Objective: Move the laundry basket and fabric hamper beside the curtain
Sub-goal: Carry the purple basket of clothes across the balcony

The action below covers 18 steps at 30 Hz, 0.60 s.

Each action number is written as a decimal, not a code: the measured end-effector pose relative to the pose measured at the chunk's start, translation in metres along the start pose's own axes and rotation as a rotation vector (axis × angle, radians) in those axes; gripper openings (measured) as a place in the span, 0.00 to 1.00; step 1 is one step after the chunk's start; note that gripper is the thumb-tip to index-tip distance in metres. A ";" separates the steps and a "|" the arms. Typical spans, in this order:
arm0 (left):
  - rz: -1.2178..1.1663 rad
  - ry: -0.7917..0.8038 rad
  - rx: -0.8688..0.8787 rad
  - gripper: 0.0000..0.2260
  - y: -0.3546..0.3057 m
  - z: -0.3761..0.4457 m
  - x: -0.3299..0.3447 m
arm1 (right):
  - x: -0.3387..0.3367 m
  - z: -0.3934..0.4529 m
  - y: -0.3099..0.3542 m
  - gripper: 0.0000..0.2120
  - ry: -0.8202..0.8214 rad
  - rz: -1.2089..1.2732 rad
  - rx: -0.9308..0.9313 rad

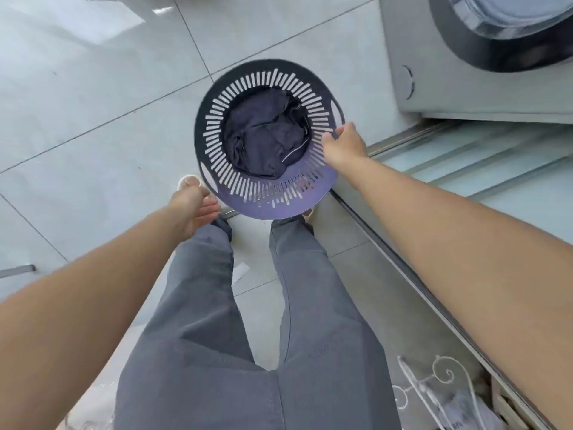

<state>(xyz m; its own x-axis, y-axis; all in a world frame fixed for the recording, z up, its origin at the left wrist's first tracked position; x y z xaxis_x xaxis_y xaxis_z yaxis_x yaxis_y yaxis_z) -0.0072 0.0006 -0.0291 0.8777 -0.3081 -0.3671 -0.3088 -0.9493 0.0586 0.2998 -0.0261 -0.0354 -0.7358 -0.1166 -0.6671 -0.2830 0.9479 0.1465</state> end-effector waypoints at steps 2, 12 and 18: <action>0.015 -0.028 0.014 0.09 -0.006 0.005 0.003 | -0.004 0.009 0.000 0.20 -0.027 0.003 0.012; 0.127 -0.129 0.023 0.10 -0.033 0.040 0.017 | -0.004 0.065 0.003 0.30 0.001 -0.113 -0.038; 0.078 -0.055 0.005 0.11 -0.032 0.050 0.019 | 0.011 0.068 -0.002 0.23 0.061 -0.078 -0.039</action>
<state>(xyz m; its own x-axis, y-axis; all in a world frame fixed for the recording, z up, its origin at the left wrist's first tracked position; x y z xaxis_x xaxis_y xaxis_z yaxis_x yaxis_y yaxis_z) 0.0016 0.0282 -0.0842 0.8295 -0.3774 -0.4118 -0.3776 -0.9221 0.0845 0.3339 -0.0096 -0.0929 -0.7465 -0.2089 -0.6318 -0.3638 0.9231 0.1247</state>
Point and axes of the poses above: each hand's wrist, its own z-axis towards the middle knuckle, its own x-axis out of the palm, y = z × x, the point moved 3 cm from there along z, towards the middle knuckle, and after that the axes turned 8 degrees about -y, right-handed, at the moved point
